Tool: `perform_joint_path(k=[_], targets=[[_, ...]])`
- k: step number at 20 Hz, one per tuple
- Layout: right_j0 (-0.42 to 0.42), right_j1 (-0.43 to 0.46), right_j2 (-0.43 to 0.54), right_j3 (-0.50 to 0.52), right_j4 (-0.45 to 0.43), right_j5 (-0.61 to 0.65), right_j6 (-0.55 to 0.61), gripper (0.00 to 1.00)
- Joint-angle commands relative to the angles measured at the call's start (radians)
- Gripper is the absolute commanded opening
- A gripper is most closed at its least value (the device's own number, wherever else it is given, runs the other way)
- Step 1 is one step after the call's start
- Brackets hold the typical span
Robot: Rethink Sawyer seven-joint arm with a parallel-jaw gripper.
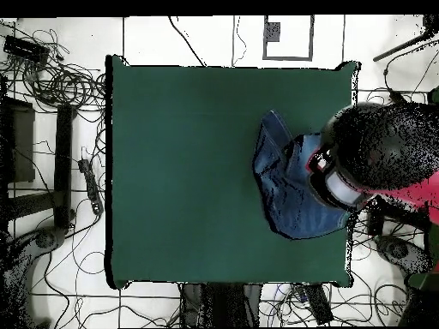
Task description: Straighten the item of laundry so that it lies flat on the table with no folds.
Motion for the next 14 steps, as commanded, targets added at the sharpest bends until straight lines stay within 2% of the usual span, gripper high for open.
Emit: perform_joint_path(k=[1,14], targets=[[-0.009,-0.009,0.162,-0.049,-0.025,0.155,-0.3,0.0],[-0.043,0.006,0.239,-0.16,-0.052,0.289,-0.305,0.0]])
